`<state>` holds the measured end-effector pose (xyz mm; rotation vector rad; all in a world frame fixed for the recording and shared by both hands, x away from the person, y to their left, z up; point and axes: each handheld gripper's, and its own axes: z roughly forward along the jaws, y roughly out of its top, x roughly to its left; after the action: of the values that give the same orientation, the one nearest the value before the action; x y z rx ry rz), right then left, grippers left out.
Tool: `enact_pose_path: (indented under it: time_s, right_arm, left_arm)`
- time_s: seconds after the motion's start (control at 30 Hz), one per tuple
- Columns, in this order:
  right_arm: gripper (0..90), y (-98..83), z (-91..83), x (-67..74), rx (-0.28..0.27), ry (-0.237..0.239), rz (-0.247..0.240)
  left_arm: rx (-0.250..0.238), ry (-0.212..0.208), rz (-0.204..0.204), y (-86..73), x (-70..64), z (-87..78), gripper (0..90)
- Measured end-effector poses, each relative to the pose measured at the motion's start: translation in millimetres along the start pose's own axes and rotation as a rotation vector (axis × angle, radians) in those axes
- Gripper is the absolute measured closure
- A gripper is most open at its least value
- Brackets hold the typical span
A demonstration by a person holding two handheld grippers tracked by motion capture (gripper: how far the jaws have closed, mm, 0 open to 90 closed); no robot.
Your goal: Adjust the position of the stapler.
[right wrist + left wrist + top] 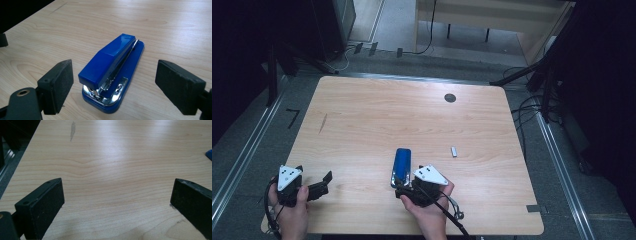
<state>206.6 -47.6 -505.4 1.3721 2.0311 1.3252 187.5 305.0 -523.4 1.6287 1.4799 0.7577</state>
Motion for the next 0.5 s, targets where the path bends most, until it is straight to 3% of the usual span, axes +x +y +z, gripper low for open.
enact_pose_path:
  time_s: [0.23, 0.5]
  right_arm:
    - [16.6, -0.3, 8.2, 7.6, 0.01, -0.017, 0.003]
    - [25.8, -2.2, 19.5, 14.2, 0.023, -0.069, 0.014]
  left_arm:
    - [0.003, 0.002, 0.004, 0.1, -0.2, 0.4, 0.0]
    - [0.002, 0.002, 0.004, 0.1, -0.4, 0.6, 0.0]
